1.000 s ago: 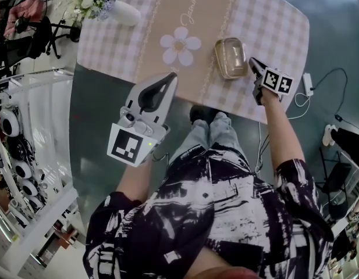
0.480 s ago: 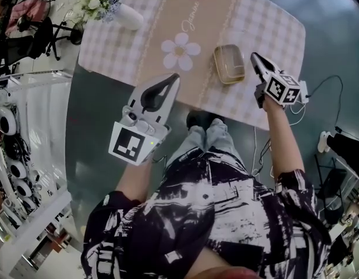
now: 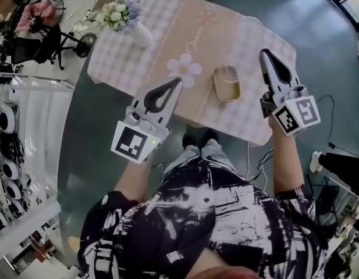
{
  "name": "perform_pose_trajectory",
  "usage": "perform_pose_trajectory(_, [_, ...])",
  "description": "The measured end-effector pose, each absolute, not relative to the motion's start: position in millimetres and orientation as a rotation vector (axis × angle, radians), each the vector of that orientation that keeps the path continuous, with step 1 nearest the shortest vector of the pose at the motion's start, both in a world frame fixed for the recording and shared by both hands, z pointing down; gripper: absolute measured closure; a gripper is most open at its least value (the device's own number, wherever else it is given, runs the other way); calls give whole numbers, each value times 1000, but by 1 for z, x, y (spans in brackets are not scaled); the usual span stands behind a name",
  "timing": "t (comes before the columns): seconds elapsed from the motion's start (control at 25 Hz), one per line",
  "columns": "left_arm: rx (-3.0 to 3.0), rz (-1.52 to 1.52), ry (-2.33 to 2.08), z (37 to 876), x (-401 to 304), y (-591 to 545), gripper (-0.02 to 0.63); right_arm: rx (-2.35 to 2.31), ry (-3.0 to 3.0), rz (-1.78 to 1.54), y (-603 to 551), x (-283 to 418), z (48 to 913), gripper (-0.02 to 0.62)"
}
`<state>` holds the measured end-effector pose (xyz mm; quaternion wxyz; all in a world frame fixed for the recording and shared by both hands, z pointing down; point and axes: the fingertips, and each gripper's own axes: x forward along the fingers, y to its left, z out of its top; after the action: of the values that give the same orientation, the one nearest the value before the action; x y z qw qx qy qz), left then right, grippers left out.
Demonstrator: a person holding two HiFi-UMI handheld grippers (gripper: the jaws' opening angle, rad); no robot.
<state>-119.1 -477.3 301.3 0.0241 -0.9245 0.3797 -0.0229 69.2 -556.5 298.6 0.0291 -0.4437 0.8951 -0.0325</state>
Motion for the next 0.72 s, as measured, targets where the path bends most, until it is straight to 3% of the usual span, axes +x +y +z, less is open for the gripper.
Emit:
perform_pose_trajectory(0.28, [-2768,-24,1187,254,-129,-464,606,-1292,2743,109,-498,55,216,583])
perform_pose_trajectory(0.72, [-2699,-9,1207,230,-142,-469,606,-1359,2767,157,-483,52,224,583])
